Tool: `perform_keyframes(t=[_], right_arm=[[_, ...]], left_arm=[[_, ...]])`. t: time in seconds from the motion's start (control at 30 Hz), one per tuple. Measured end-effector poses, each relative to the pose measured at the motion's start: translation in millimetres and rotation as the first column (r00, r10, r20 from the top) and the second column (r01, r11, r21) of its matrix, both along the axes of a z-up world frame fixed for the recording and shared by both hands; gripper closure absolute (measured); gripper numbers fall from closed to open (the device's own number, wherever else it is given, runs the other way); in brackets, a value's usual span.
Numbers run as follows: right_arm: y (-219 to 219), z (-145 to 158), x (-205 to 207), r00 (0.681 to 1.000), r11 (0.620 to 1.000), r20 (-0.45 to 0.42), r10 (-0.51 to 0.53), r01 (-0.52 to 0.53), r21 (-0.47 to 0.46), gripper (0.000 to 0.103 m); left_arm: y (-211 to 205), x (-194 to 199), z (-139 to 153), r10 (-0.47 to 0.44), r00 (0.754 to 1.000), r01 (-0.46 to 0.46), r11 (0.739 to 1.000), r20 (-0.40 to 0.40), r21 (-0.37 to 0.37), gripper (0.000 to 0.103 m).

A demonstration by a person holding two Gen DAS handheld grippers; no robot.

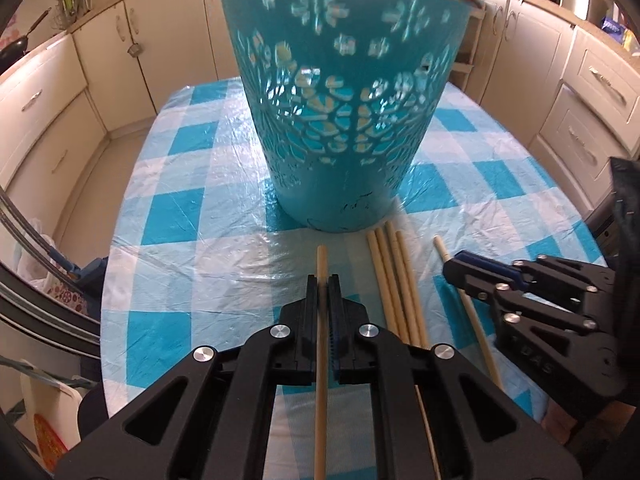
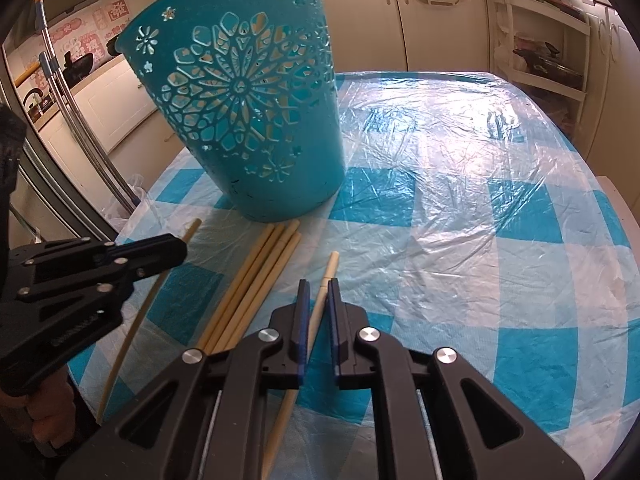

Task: Organize utensils
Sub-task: 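Lift the chopstick with the left gripper and open it over the teal basket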

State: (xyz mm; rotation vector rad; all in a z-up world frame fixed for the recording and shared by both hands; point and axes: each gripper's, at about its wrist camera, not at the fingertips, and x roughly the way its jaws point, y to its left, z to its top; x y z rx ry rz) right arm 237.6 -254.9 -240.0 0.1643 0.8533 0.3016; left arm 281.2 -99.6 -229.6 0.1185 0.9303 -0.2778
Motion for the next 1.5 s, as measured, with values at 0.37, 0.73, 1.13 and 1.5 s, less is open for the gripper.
perform_keyframes(t=[0.37, 0.73, 1.13, 1.5], right_arm=[[1, 0, -1, 1.0, 1.0, -0.002, -0.004, 0.004, 0.014, 0.094], [-6, -1, 1, 1.0, 0.999, -0.008, -0.004, 0.004, 0.041, 0.094], [-15, -2, 1, 1.0, 0.993, -0.026, -0.002, 0.005, 0.116, 0.094], [-19, -1, 0, 1.0, 0.991, -0.03, -0.002, 0.006, 0.136, 0.094]], left_arm=[[35, -24, 66, -0.102, 0.99, 0.125, 0.95, 0.094, -0.286, 0.098], [41, -4, 174, -0.001, 0.941, 0.161, 0.881, 0.338, -0.445, 0.098], [22, 84, 226, 0.251, 0.816, 0.039, 0.875, 0.52, -0.483, 0.098], [2, 120, 176, 0.245, 0.842, -0.042, 0.918, 0.481, -0.393, 0.098]])
